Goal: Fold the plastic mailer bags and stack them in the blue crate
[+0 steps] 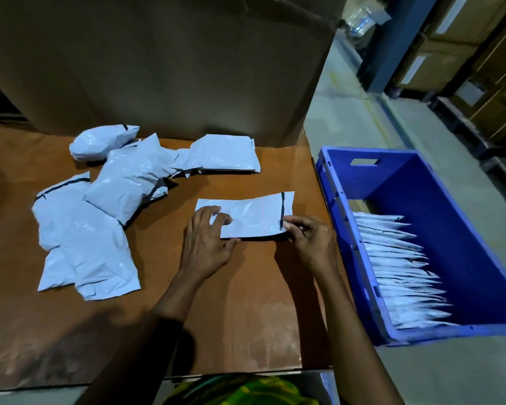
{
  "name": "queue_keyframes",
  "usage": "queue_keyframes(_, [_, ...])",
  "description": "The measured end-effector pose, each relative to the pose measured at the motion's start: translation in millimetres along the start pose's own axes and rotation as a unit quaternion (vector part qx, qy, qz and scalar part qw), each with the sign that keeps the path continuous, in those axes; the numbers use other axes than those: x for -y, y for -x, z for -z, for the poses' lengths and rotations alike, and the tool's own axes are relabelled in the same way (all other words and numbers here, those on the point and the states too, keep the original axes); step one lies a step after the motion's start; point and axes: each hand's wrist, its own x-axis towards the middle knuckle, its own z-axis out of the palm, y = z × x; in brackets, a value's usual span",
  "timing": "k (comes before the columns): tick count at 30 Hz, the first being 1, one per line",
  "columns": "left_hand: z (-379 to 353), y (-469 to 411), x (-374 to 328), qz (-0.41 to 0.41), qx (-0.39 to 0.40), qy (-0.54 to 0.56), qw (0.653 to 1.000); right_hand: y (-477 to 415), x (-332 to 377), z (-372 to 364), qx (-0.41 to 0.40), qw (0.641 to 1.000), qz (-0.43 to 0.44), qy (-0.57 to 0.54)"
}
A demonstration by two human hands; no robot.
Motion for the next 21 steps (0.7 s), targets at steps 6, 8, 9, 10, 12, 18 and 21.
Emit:
queue_keyframes(6, [22.2, -26.1, -18.1, -0.082, -0.08, -0.084, 0.99, -21.7, -1.5, 25.9, 0.034, 0.986, 0.126, 0.103])
queue_keyframes(8, [30.0, -35.8, -31.8, -0.103, -0.09, -0.111, 0.984, -31.8, -4.5, 25.6, 0.02, 0.972, 0.17, 0.159])
queue_keyframes(9, [33.5, -40.4, -39.3, -0.106, -0.096, -0.119, 0.983, -36.9, -4.3, 25.4, 0.005, 0.968, 0.183, 0.174])
queue_keyframes(10, [36.0, -44.5, -46.8, -0.104, -0.099, -0.125, 0.982, -41.9, -2.9, 26.5, -0.011, 0.964, 0.195, 0.182])
queue_keyframes(12, [40.8, -52.0, -60.4, -0.099, -0.104, -0.139, 0.98, -53.2, -1.0, 32.4, -0.032, 0.957, 0.224, 0.18])
queue_keyframes(18, [42.9, -80.7, -103.3, -0.088, -0.118, -0.15, 0.978, -87.0, -5.2, 82.2, -0.076, 0.928, 0.323, 0.168])
queue_keyframes(21, [26.6, -99.3, -136.8, -0.113, -0.14, -0.132, 0.975, -105.3, -17.6, 122.3, -0.133, 0.905, 0.366, 0.174])
